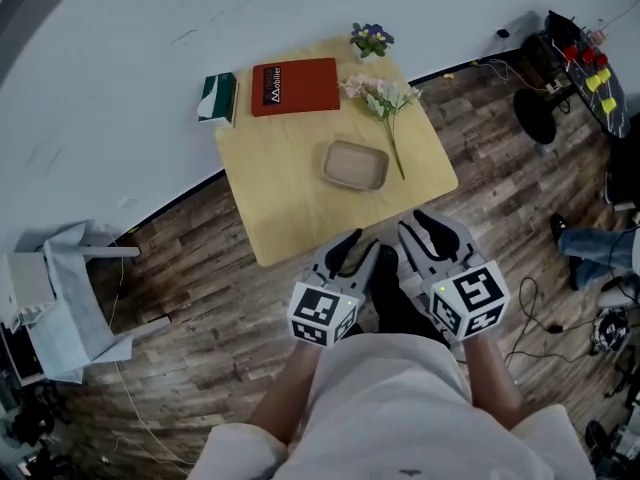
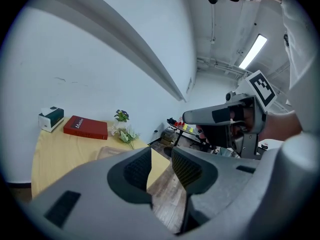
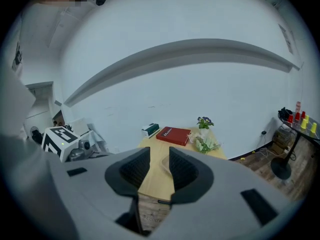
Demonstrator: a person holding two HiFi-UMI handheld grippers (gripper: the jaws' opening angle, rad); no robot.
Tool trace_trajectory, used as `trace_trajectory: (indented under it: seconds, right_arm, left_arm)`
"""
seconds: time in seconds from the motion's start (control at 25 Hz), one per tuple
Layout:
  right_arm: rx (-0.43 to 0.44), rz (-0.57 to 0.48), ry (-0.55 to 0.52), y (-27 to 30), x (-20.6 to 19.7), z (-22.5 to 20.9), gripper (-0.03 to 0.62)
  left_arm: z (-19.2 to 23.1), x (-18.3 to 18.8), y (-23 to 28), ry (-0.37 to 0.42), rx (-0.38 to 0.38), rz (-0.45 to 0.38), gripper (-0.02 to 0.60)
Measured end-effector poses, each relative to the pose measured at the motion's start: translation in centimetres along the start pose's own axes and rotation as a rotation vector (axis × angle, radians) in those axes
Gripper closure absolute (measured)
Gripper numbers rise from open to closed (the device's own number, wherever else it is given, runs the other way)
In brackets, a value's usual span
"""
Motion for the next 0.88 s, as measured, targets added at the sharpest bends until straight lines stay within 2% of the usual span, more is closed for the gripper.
trace_trajectory:
  seconds: [0.16,0.44,0.88]
  right_arm:
    - [0.054,0.007,-0.021,1.2,0.2,-2.6,0.470]
    - [0.158,0.030,-0.073,3.1,0.3,-6.5,0.470]
    - [0.317,0.046,-0.123,5.3,-0.8,-9.7,0.470]
  left_arm:
    - [0.6,0.4,1.8,-0.047,0.045,0.001,0.466]
    - [2.1,0.4,4.5,-0.282,0.094,-0.071,0.463]
    - [3.3,-2.3,7.7,-0.593,0.178,-0.222,0.463]
Point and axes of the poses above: the fingertips, and each gripper's own axes: y forward along the fingers, z to its left, x out of its top, the point moved 9 cm from there along -y, backward along the fingers, and after that the axes turned 12 degrees about -y, right-handed, at the moved point
